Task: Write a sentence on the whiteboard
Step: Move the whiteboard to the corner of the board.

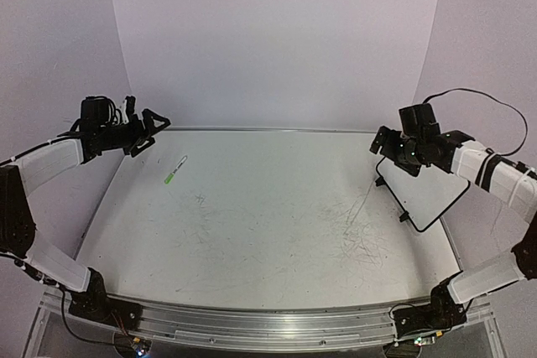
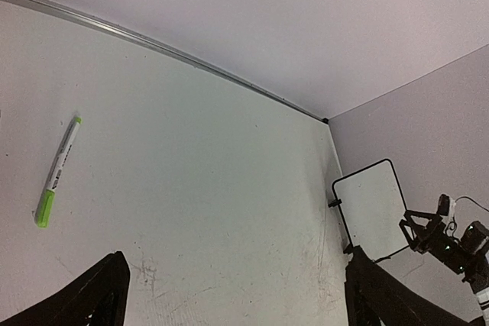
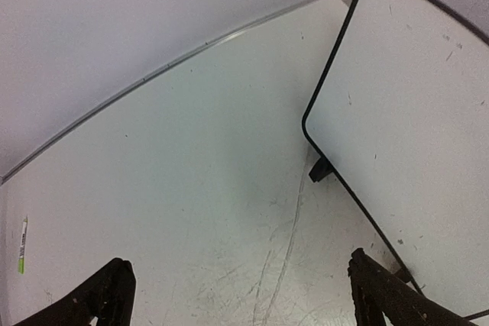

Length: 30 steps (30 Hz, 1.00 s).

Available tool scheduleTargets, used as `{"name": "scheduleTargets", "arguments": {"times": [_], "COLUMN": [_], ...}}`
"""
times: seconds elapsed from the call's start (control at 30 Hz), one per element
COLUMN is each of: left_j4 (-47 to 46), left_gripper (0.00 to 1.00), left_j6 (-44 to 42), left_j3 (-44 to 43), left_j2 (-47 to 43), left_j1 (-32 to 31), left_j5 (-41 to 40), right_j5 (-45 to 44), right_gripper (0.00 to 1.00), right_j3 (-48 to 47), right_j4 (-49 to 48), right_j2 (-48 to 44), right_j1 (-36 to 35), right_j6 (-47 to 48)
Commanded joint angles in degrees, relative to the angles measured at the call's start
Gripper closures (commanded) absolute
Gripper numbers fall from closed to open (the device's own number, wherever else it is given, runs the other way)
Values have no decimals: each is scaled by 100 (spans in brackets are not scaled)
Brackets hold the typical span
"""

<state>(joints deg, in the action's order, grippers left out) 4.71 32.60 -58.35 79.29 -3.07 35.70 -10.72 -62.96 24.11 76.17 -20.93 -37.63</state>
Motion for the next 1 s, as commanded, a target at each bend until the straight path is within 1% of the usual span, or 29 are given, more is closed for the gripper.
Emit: {"name": "scheduleTargets", "arguments": {"times": [0.0, 0.07, 0.17, 0.23, 0.3, 0.37, 0.43, 0.53, 0.6, 0.8, 0.97], "left_j4": [134, 194, 317, 367, 400, 425, 461, 524, 553, 636, 674], "left_gripper": [1, 1, 1, 1, 1, 1, 1, 1, 1, 2, 2], "left_j6": [-234, -276, -364, -394, -411, -421, -443, -481, -495, -520, -542], "left_j3": [18, 36, 52, 65, 64, 53, 30, 19, 20, -24, -62], "left_j2": [-118, -180, -257, -300, -331, -348, -375, -439, -474, -517, -569], "left_j1": [-27, -27, -26, -24, -29, -26, -27, -29, -27, -27, -32], "left_j5": [80, 67, 38, 6, -20, -24, -28, -72, -91, -121, -137], "right_j5": [-633, -1036, -1414, -1589, -1633, -1529, -1415, -1571, -1571, -1284, -1320], "right_gripper": [2, 2, 3, 9, 16, 24, 29, 38, 39, 39, 41], "right_j3": [-32, 10, 327, 586, 745, 871, 932, 953, 996, 1094, 1079], "right_j4": [739, 1091, 1251, 1259, 1254, 1237, 1206, 1157, 1028, 899, 810], "right_j2": [253, 332, 354, 379, 504, 699, 910, 1125, 1199, 1484, 1589], "right_j1": [3, 4, 12, 39, 123, 283, 475, 537, 537, 537, 535], "right_j6": [-1401, -1985, -2629, -2954, -3161, -3229, -3225, -3275, -3335, -3824, -4174]}}
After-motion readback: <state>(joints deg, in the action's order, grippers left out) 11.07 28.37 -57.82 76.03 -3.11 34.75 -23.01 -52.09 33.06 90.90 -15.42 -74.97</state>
